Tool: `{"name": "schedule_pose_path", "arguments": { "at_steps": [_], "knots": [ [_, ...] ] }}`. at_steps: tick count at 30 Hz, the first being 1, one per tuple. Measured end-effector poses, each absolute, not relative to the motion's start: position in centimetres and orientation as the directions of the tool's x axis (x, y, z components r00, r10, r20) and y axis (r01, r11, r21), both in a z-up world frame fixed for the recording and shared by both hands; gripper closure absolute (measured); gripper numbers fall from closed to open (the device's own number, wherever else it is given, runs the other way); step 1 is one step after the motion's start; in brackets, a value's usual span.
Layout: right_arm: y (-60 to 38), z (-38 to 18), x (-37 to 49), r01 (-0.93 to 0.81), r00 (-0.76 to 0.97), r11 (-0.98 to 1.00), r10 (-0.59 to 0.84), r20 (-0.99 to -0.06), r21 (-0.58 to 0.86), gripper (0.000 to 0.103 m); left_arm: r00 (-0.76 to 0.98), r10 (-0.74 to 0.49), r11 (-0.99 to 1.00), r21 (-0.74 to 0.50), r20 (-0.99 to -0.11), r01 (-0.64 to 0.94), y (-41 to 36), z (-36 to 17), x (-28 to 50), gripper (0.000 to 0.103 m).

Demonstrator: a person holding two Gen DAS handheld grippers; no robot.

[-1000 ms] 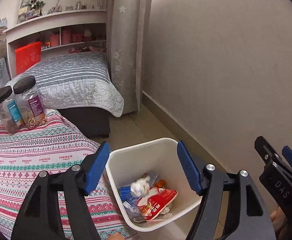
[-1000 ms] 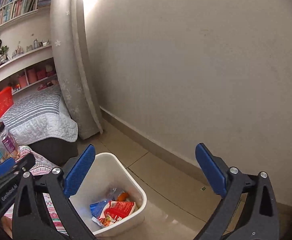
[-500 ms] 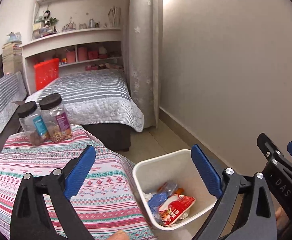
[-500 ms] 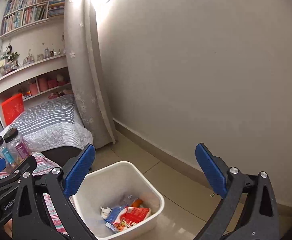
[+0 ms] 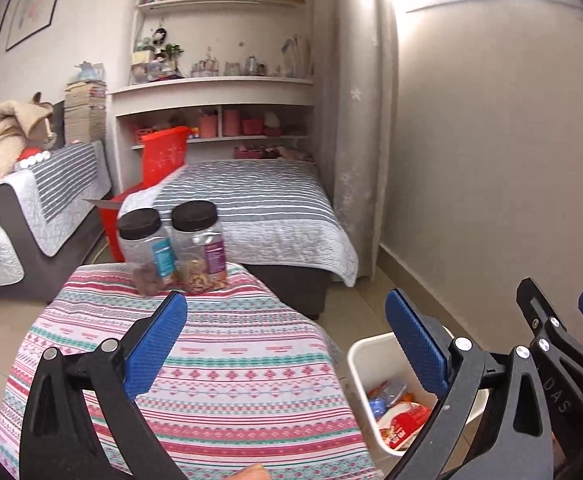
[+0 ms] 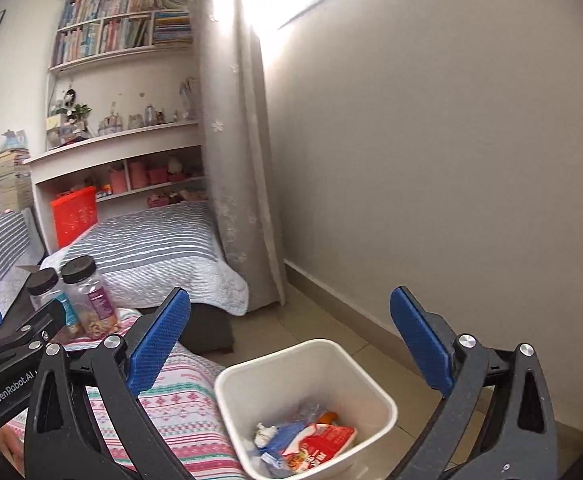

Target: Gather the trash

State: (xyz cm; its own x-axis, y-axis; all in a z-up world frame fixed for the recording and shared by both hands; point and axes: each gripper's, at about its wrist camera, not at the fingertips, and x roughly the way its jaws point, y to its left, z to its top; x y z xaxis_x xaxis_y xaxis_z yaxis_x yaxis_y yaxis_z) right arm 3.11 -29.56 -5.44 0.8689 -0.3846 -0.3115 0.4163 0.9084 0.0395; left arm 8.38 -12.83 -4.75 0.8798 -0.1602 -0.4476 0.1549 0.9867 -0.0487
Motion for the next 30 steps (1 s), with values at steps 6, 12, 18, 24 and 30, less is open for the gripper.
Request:
{"name": "schedule_pose_path", "arguments": {
  "at_steps": [6, 12, 18, 24, 30],
  "knots": [
    [-26.1, -5.2, 4.2, 0.349, 0.894, 0.936, -0.318, -0.316, 0.046, 0.007, 0.894, -0.099, 0.995, -0.058, -0.437, 0.082, -8.8, -4.1, 7.8, 0.007],
    [-22.7, -4.9, 4.6, 0.302, 0.920, 0.953, -0.282, -0.273, 0.031, 0.007, 0.907, -0.025, 0.999, -0.050, -0.421, 0.005, -5.3, -3.7, 7.4, 0.007],
    [-20.6, -4.1, 5.0, 0.272, 0.935, 0.961, -0.250, -0.253, 0.054, 0.007, 0.910, 0.006, 0.998, -0.050, -0.415, -0.030, -2.8, -3.3, 6.8, 0.007],
    [-19.1, -3.4, 5.3, 0.248, 0.945, 0.965, -0.222, -0.239, 0.084, 0.007, 0.915, 0.025, 0.998, -0.048, -0.403, -0.048, -1.0, -2.9, 6.0, 0.007],
    [-17.2, -3.3, 5.1, 0.226, 0.953, 0.972, -0.208, -0.218, 0.059, 0.007, 0.910, 0.046, 0.994, -0.069, -0.411, -0.081, 1.1, -2.4, 6.0, 0.007]
  ]
}}
